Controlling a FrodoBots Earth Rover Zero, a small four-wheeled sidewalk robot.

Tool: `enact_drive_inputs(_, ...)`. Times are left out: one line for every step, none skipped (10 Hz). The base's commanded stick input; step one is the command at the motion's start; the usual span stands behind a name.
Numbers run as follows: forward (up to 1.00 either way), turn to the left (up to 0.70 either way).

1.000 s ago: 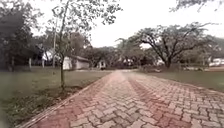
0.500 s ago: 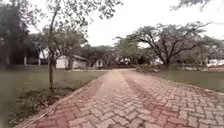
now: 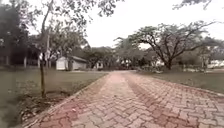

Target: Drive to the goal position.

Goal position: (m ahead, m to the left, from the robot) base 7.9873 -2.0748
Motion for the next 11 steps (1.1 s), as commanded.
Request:
enact_drive_inputs(0.7,-0.35)
enact_drive_inputs(0.7,-0.29)
enact_drive_inputs(0.7,-0.11)
enact_drive_inputs(0.7,0.0)
enact_drive_inputs(0.7,0.0)
enact_drive_inputs(0.7,0.0)
enact_drive_inputs(0.7,0.0)
enact_drive_inputs(0.7,0.0)
enact_drive_inputs(0.7,0.0)
enact_drive_inputs(0.7,0.0)
enact_drive_inputs(0.7,0.0)
